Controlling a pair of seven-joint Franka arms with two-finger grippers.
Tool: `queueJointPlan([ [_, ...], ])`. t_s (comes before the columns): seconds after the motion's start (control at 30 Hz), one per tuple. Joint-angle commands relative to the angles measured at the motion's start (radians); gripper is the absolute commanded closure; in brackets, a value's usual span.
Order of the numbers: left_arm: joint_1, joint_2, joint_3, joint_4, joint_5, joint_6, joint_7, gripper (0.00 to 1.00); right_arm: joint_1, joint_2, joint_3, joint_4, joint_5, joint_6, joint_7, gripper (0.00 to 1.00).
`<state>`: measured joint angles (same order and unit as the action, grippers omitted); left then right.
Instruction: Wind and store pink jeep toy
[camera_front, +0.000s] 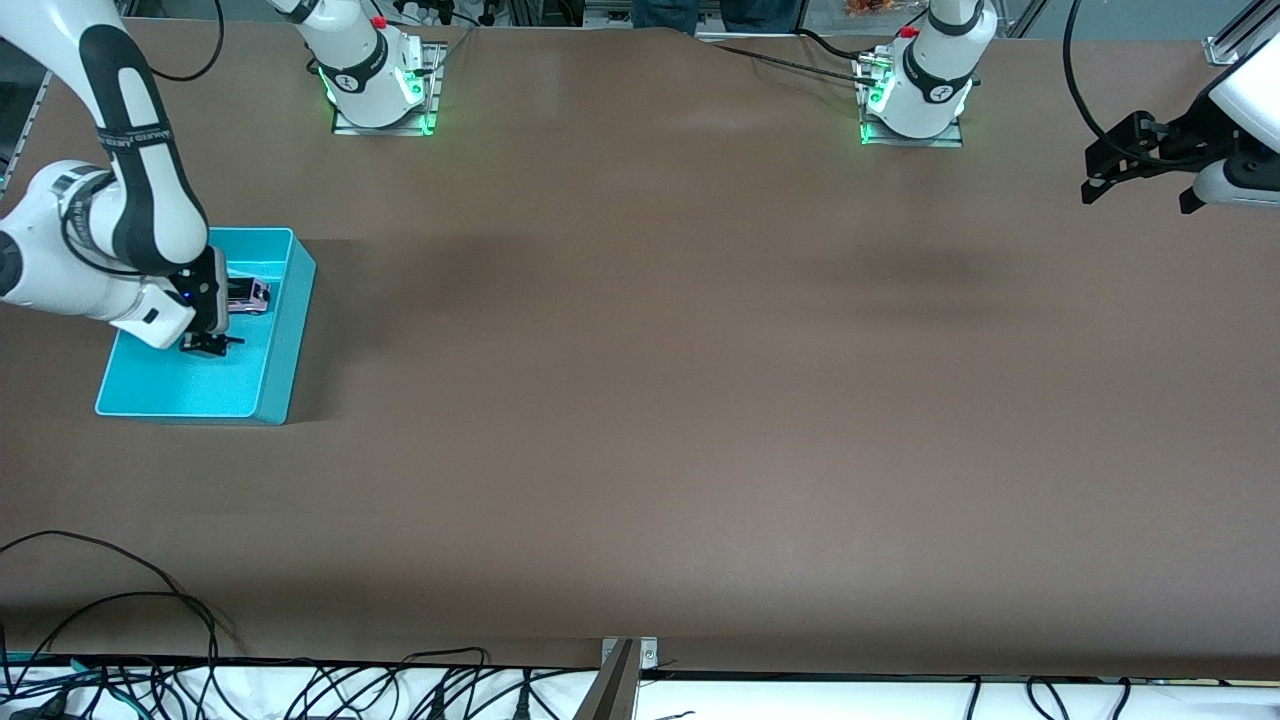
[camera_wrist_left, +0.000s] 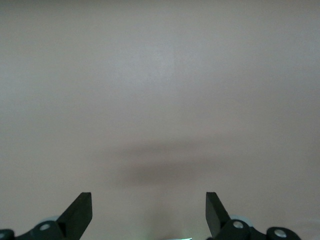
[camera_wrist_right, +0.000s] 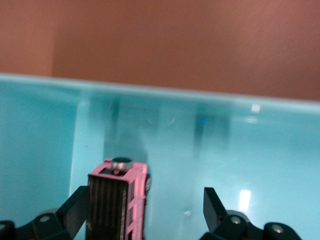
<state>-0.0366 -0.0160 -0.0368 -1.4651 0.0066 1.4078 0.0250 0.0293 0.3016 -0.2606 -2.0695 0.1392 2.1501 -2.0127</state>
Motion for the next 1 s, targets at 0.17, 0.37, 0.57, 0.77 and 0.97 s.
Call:
queueJointPlan([
  [0.17,-0.011,0.001,-0.015,0.014,0.001,-0.018,-0.003,0.00,-0.008,-0.044,0.047,0.127,0.017,-0.154,0.166,0.00],
  [0.37,-0.005,0.001,-0.012,0.014,-0.043,-0.018,-0.008,0.00,-0.008,-0.058,0.083,0.227,0.016,-0.240,0.334,0.00],
  [0.57,-0.011,0.002,-0.012,0.014,-0.054,-0.015,-0.007,0.00,-0.008,-0.088,0.112,0.295,0.014,-0.306,0.558,0.00],
  [0.77,-0.016,0.001,-0.021,0.011,-0.059,-0.009,-0.007,0.00,-0.008,-0.104,0.135,0.377,0.007,-0.418,0.817,0.00],
  [0.97,-0.017,0.001,-0.018,0.002,-0.069,0.010,-0.007,0.00,0.003,-0.104,0.156,0.463,-0.012,-0.476,1.032,0.00],
])
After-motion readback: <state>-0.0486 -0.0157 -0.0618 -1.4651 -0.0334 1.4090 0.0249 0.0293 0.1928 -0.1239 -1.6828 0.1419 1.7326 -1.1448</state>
